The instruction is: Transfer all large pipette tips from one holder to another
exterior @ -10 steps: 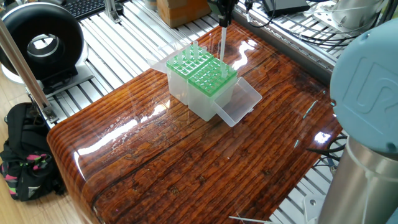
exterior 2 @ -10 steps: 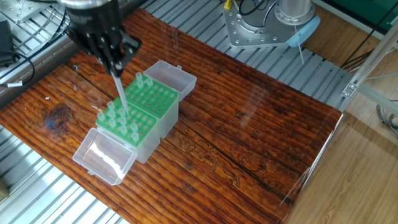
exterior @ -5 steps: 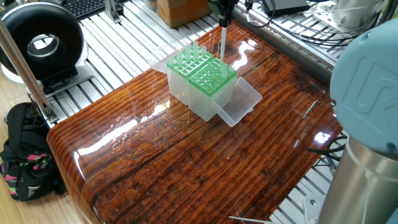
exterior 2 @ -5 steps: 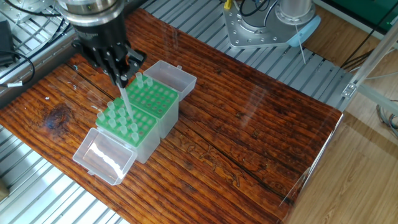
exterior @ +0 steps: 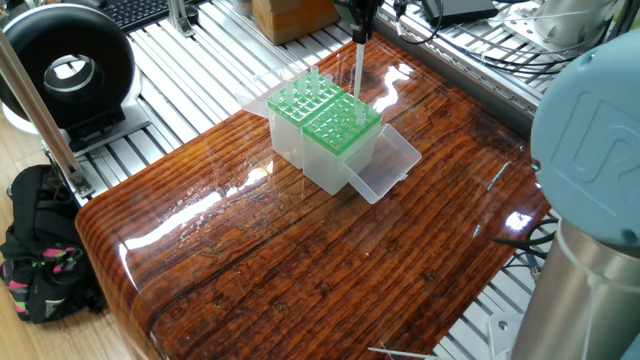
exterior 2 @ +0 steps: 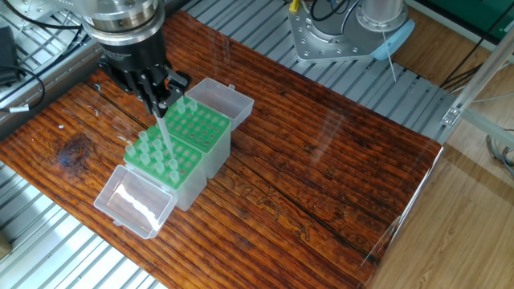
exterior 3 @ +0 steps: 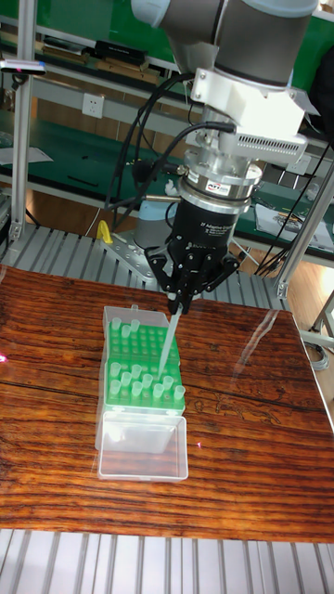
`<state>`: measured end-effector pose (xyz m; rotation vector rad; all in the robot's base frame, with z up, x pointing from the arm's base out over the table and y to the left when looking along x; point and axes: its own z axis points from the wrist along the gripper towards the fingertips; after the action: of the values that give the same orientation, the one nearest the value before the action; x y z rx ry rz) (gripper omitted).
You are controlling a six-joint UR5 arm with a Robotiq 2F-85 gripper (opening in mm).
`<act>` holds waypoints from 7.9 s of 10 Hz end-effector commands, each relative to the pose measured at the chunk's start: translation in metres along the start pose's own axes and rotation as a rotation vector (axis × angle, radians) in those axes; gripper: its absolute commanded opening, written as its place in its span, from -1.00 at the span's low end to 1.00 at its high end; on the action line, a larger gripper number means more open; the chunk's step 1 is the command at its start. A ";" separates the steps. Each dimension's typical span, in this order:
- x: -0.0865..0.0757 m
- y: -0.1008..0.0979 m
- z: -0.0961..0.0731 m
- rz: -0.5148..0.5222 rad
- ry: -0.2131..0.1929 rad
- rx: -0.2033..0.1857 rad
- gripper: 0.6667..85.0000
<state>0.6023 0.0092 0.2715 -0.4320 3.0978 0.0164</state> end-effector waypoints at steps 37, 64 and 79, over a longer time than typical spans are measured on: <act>0.001 0.002 0.008 -0.018 0.026 -0.029 -0.62; 0.069 -0.041 0.113 0.037 -0.069 -0.005 -0.30; 0.095 -0.032 0.128 0.102 0.030 -0.020 -0.31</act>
<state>0.5223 -0.0481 0.1407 -0.2852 3.1438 0.0272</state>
